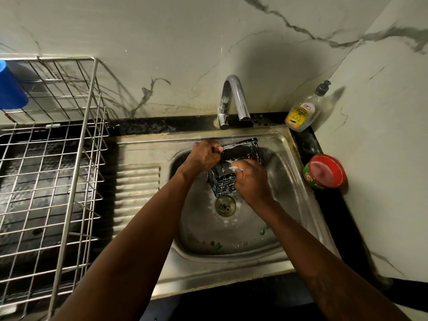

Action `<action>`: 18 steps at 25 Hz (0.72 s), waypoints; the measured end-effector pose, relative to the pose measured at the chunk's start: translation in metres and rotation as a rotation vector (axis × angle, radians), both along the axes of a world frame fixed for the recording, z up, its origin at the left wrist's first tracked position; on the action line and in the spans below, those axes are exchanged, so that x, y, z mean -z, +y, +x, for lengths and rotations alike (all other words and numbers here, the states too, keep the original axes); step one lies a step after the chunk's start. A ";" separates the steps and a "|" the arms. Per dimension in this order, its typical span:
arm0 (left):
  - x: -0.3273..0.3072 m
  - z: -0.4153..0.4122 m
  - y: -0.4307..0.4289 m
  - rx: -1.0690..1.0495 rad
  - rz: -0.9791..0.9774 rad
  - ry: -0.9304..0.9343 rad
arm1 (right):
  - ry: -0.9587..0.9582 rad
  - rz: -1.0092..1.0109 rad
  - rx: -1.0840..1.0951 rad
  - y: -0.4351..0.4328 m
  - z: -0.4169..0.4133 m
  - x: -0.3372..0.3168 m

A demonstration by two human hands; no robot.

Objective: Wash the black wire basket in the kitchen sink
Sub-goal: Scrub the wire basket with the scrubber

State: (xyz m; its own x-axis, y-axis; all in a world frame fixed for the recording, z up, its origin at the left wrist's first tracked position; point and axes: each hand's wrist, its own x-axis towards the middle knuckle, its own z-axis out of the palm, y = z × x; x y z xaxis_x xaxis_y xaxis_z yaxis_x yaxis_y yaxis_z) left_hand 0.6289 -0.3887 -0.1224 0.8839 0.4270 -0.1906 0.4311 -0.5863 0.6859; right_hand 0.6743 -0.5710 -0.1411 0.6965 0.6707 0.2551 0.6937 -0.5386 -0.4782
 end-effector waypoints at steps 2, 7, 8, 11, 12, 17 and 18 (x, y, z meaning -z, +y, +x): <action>-0.001 -0.001 -0.001 0.013 0.001 0.004 | 0.002 0.010 -0.026 0.003 0.001 -0.001; 0.003 -0.003 -0.004 -0.002 -0.018 0.019 | -0.013 0.015 0.240 -0.016 0.030 -0.018; 0.002 -0.002 -0.004 -0.005 -0.022 0.018 | -0.020 0.012 0.255 -0.019 0.029 -0.018; 0.003 0.000 -0.001 0.000 -0.001 0.021 | -0.013 -0.006 0.146 -0.020 0.012 -0.011; 0.002 0.000 -0.001 0.009 0.007 0.025 | -0.030 -0.014 0.087 -0.021 0.010 -0.009; 0.003 0.000 0.002 0.060 0.021 0.018 | -0.045 0.007 0.145 -0.022 0.044 -0.020; 0.002 0.000 0.002 0.075 0.029 0.013 | -0.035 0.023 0.183 -0.018 0.052 -0.021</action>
State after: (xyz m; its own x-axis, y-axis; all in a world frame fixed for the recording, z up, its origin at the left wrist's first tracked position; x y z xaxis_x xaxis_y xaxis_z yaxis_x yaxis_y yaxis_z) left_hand 0.6287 -0.3866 -0.1248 0.9113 0.3649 -0.1905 0.3936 -0.6370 0.6628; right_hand 0.7263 -0.5890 -0.1197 0.7968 0.5270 0.2957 0.6017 -0.6465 -0.4691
